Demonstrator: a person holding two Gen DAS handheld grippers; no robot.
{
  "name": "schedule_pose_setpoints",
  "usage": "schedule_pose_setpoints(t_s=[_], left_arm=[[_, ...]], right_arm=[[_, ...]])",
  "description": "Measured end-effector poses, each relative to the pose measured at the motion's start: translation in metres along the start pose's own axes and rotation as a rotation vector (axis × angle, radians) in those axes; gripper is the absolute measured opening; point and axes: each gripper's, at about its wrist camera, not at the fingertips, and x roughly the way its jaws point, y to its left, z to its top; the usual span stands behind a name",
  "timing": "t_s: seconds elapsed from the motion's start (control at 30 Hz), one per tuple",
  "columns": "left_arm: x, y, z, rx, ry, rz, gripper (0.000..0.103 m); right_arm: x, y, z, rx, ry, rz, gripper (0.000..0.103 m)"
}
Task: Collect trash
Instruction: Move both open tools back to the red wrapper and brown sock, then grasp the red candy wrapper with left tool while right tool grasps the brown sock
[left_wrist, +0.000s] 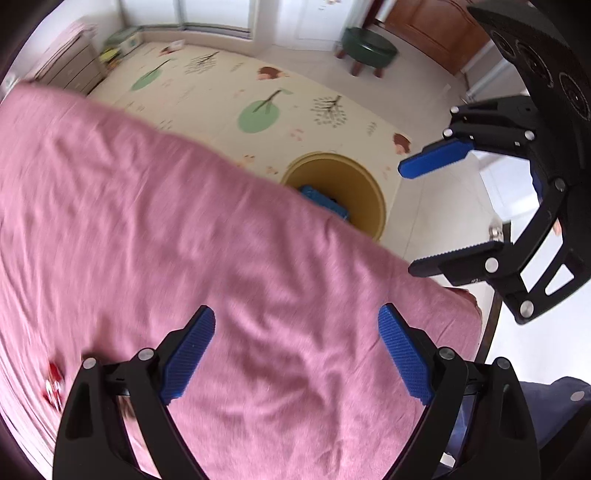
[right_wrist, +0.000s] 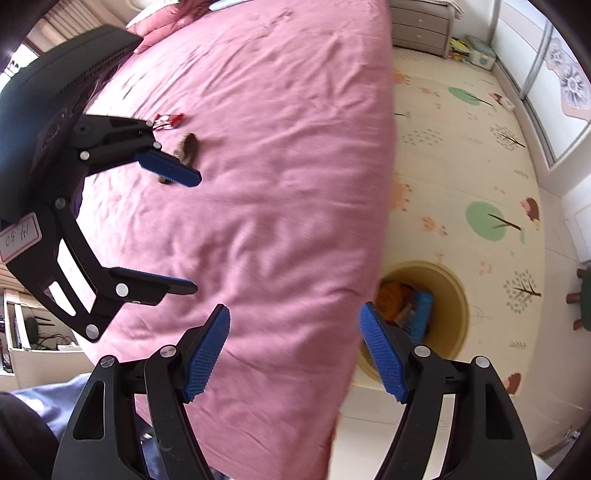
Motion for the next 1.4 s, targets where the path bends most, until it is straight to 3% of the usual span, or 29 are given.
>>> schedule_pose_setpoints(t_s=[0.37,0.7,1.03,1.4], left_arm=[[-0.037,0.106,-0.135,-0.382,-0.101,0.017,0.090],[-0.043,0.195,-0.220,-0.647,-0.146,0.009,0.093],[-0.028,0.273,-0.255,-0.904,-0.207,0.005,0.093],[-0.005,0.315,-0.251,-1.074,-0.299,-0.022,0.093]], right_arm=[[0.053,0.124,0.049,-0.071,0.002,0.057,0.070],[0.111,0.186,0.100,-0.047,0.016,0.083,0.070],[0.160,0.189,0.149,0.043,0.016,0.052,0.072],[0.207,0.171,0.185,0.177,0.034,-0.020,0.072]])
